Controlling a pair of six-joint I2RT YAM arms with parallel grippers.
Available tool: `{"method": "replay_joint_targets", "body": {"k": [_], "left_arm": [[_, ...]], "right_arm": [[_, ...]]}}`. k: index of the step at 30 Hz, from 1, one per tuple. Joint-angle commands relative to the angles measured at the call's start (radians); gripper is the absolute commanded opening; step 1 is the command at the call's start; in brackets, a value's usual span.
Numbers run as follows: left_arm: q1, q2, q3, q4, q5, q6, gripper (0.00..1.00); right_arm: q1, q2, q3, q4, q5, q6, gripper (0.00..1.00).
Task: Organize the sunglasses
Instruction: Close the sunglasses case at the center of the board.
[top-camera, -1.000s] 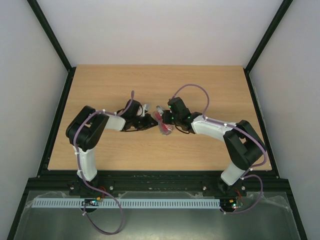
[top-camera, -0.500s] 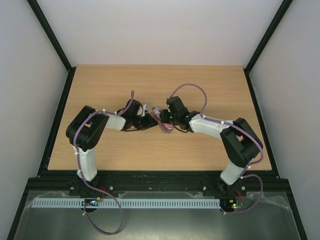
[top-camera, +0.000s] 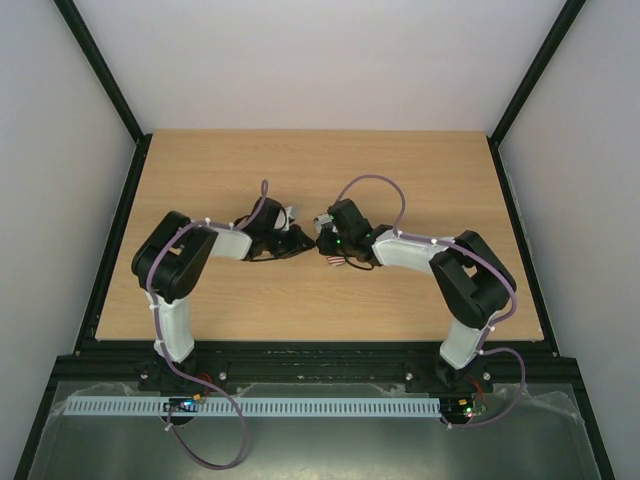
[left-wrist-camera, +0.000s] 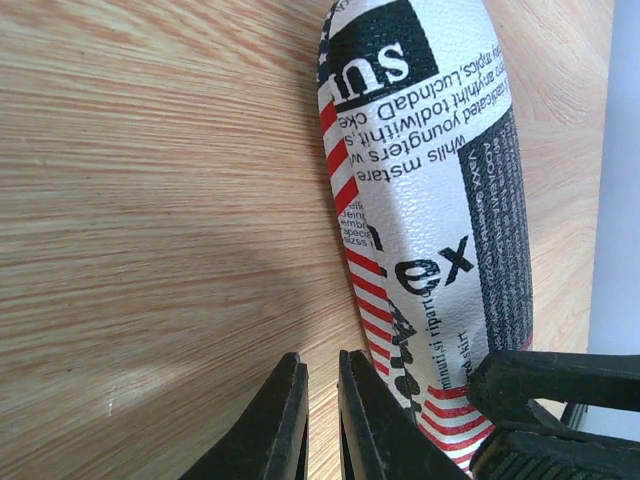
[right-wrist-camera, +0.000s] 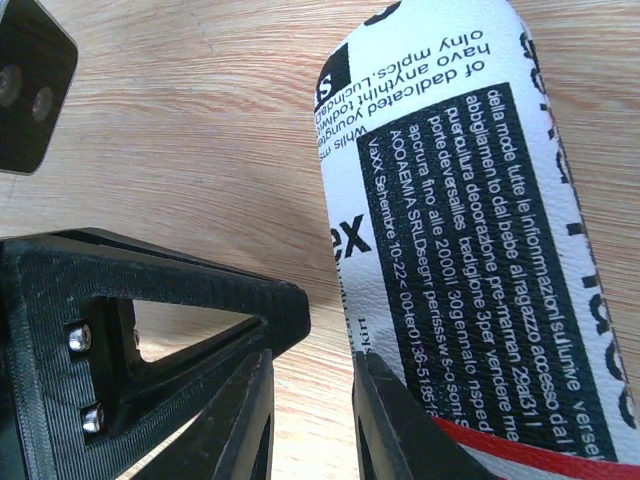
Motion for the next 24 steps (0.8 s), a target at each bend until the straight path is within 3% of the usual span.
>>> {"method": "replay_joint_targets", "body": {"k": [1,6,12,16,24], "left_arm": [[0.003,-0.041,-0.018,-0.011,-0.015,0.008,0.12],[0.020,-0.105,-0.061,-0.032,-0.049,0.028,0.12],[0.022,-0.228,-0.104,-0.140,-0.148,0.082,0.14],[0.025,-0.321,-0.144,-0.210,-0.224,0.100,0.16],[0.042,-0.485,-0.200,-0.324,-0.305,0.116,0.24]], "right_arm": [[0.005,-0.024,0.021,-0.052,0.027,-0.010,0.23],[0.004,-0.053,0.064,-0.135,0.136,-0.041,0.30],[0.002,-0.090,0.054,-0.186,0.249,-0.074,0.63],[0.003,-0.012,0.090,-0.254,0.228,-0.209,0.86],[0.003,0.071,0.135,-0.284,0.274,-0.309,0.98]]}}
